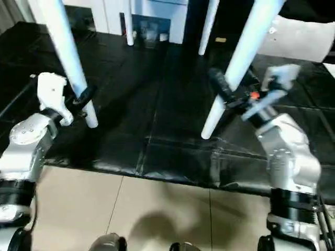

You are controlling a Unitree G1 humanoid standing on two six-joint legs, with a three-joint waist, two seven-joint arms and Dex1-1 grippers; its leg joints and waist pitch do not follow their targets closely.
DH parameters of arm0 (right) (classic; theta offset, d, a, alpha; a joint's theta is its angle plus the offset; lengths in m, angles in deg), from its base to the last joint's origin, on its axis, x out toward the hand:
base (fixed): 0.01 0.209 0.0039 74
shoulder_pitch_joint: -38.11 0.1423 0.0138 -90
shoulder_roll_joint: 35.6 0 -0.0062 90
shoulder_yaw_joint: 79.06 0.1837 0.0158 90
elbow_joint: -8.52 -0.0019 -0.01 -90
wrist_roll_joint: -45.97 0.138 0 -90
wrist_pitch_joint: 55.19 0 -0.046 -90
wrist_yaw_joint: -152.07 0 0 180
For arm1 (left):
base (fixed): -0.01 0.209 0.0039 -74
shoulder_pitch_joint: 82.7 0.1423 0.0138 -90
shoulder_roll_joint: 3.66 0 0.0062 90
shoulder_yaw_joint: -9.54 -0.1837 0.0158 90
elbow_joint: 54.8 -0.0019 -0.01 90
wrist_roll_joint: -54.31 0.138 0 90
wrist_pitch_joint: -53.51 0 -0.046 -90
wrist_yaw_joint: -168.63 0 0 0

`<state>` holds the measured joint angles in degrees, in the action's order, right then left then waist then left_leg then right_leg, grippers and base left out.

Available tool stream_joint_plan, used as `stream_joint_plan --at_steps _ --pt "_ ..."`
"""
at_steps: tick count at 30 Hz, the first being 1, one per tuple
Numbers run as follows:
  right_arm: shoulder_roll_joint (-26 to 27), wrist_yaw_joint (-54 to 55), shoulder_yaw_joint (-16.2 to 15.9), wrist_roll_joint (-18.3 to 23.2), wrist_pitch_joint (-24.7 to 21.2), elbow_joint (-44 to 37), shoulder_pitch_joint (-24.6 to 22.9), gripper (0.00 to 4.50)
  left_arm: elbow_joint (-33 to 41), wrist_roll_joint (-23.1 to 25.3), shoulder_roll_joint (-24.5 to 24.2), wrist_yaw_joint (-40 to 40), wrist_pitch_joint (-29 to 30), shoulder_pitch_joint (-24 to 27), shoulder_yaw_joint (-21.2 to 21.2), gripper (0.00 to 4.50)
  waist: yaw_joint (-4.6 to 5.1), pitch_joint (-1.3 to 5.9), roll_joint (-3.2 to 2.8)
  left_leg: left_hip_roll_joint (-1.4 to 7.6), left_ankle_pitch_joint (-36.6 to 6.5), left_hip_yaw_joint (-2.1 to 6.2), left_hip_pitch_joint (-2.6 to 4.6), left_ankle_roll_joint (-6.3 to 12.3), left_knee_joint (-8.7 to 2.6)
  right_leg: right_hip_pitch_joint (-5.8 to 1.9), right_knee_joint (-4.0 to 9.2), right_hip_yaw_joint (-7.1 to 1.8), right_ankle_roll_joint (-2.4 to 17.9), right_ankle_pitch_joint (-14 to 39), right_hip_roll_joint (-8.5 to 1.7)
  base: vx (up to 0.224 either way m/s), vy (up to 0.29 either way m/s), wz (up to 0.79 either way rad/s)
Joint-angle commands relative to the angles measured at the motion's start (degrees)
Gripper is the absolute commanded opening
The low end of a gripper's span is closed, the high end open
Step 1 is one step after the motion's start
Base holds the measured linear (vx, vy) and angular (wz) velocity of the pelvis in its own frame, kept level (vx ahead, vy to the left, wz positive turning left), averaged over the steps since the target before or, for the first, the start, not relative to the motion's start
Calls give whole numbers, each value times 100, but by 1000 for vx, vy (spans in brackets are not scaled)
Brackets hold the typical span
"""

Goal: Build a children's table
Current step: Flip table

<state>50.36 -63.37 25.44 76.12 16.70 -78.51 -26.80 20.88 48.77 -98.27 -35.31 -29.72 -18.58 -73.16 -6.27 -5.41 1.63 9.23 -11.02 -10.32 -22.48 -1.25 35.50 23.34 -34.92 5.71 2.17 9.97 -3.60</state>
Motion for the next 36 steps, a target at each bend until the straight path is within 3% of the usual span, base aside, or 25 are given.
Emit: stream_joint_plan --at_steps 1,2,4,6,8,11,13,14,15,17,19,20,21,22,23,24,25,26,27,28,31,32,34,35,36 --pt "19 -6 -201 -94 -104 -58 -238 450 528 -94 -33 -181 264 267 -71 241 36 465 -50 505 -923 196 152 36 -502 -283 405 -413 1008 1290 -655 0 0 0" --pt "25 28 -185 -81 -124 -130 -297 450 605 -155 -29 -174 280 330 -20 242 48 468 4 493 -937 186 155 66 -504 -291 423 -417 1002 1339 -639 0 0 0" --pt "54 133 -125 -26 -199 -314 -420 450 784 -301 -27 -201 331 456 59 253 39 479 -19 483 -824 181 151 110 -491 -298 406 -423 1005 1260 -636 0 0 0" --pt "167 375 -8 113 -372 -747 -730 450 1227 -579 -33 -314 485 762 146 253 36 504 21 489 -722 180 159 144 -489 -302 391 -413 1001 1177 -620 0 0 0" --pt "334 699 126 386 -626 -1470 -1256 450 2112 -974 -24 -401 928 1244 180 253 10 489 -19 546 -636 193 153 121 -511 -305 342 -442 1033 967 -648 0 0 0" --pt "440 1019 154 426 -789 -2038 -1753 450 2804 -1041 -24 -276 1149 1650 239 253 5 478 -34 502 -666 175 161 200 -508 -286 365 -432 1050 855 -591 0 0 0" --pt "468 1073 150 430 -794 -2243 -1960 450 3005 -1051 -6 -188 1200 1796 318 253 -16 465 -37 482 -860 172 157 145 -516 -296 424 -433 936 1218 -608 0 0 0" --pt "499 1124 146 456 -814 -2536 -2268 450 3268 -1097 44 -30 1331 1993 459 253 -15 405 -107 471 -1106 190 150 66 -545 -282 471 -432 828 1595 -602 0 0 0" --pt "562 1322 163 434 -960 -2891 -2603 450 3640 -1223 138 171 1588 2228 562 253 -2 396 -60 493 -1329 195 165 -7 -558 -280 519 -442 713 1878 -607 0 0 0" --pt "663 1652 215 399 -1151 -3158 -2790 450 3930 -1259 148 250 1805 2420 482 253 4 334 -150 486 -1633 236 174 -106 -602 -242 553 -437 604 2172 -582 0 0 0" --pt "760 1999 262 312 -1315 -3365 -2903 450 4059 -1090 124 304 1846 2555 319 253 39 317 -101 454 -1849 253 189 -160 -615 -227 608 -429 419 2532 -561 0 0 0" --pt "806 2401 263 68 -1460 -3405 -2905 450 3957 -859 275 521 1735 2494 238 253 40 286 -185 425 -1983 264 197 -198 -611 -198 644 -430 270 2840 -569 0 0 0" --pt "812 2514 253 -21 -1496 -3386 -2886 450 3879 -789 352 618 1670 2440 237 253 77 267 -142 412 -2165 258 251 -247 -610 -161 720 -413 101 3171 -544 0 0 0" --pt "776 2486 184 -251 -1255 -3258 -2855 450 3699 -734 494 809 1554 2324 305 253 65 249 -231 404 -2288 281 275 -294 -606 -152 733 -403 51 3316 -555 0 0 0" --pt "751 2446 130 -406 -1069 -3168 -2835 450 3573 -697 581 931 1472 2246 358 253 104 228 -196 375 -2500 272 305 -324 -592 -142 825 -363 -102 3657 -558 0 0 0" --pt "711 2364 54 -528 -862 -3129 -2845 450 3523 -694 639 1011 1396 2209 409 253 93 216 -249 351 -2601 304 330 -312 -591 -175 888 -316 -206 3911 -590 0 0 0" --pt "657 2226 -24 -612 -679 -3125 -2898 450 3514 -712 692 1037 1230 2215 470 253 117 200 -253 352 -2684 306 348 -297 -600 -182 941 -291 -254 4009 -584 0 0 0" --pt "674 2125 -8 -572 -558 -3207 -3068 450 3612 -747 736 1038 1028 2356 580 253 157 227 -278 373 -2647 356 306 -268 -632 -286 922 -253 -257 3831 -603 0 0 0" --pt "696 2122 19 -480 -630 -3303 -3162 450 3686 -802 714 1019 1096 2464 603 272 174 232 -367 416 -2705 376 286 -254 -675 -291 904 -264 -204 3546 -591 0 0 0" --pt "690 2112 15 -426 -705 -3386 -3243 450 3725 -799 682 1017 1188 2553 589 283 193 232 -338 425 -2739 379 284 -238 -689 -290 897 -263 -160 3396 -579 0 0 0" --pt "634 2178 -133 -456 -861 -3650 -3403 450 3785 -850 672 978 1313 2754 585 292 260 262 -372 416 -2659 384 251 -209 -707 -305 807 -311 26 2893 -571 0 0 0" --pt "669 2241 -230 -488 -924 -3763 -3451 450 3820 -866 724 966 1355 2839 589 302 280 271 -430 420 -2534 381 244 -188 -703 -298 788 -334 122 2701 -573 0 0 0" --pt "729 2292 -299 -550 -899 -3774 -3496 450 3833 -896 777 1006 1383 2902 563 323 267 268 -396 424 -2343 352 237 -130 -698 -287 769 -362 221 2505 -571 0 0 0" --pt "796 2301 -333 -517 -883 -3771 -3540 450 3871 -868 757 1004 1396 2948 519 325 253 287 -344 422 -2183 340 222 -78 -690 -298 740 -382 277 2461 -590 0 0 0" --pt "823 2294 -377 -511 -863 -3758 -3577 450 3898 -851 742 1004 1395 2979 490 325 239 298 -356 429 -2059 330 217 -45 -688 -294 735 -393 320 2415 -593 0 0 0"
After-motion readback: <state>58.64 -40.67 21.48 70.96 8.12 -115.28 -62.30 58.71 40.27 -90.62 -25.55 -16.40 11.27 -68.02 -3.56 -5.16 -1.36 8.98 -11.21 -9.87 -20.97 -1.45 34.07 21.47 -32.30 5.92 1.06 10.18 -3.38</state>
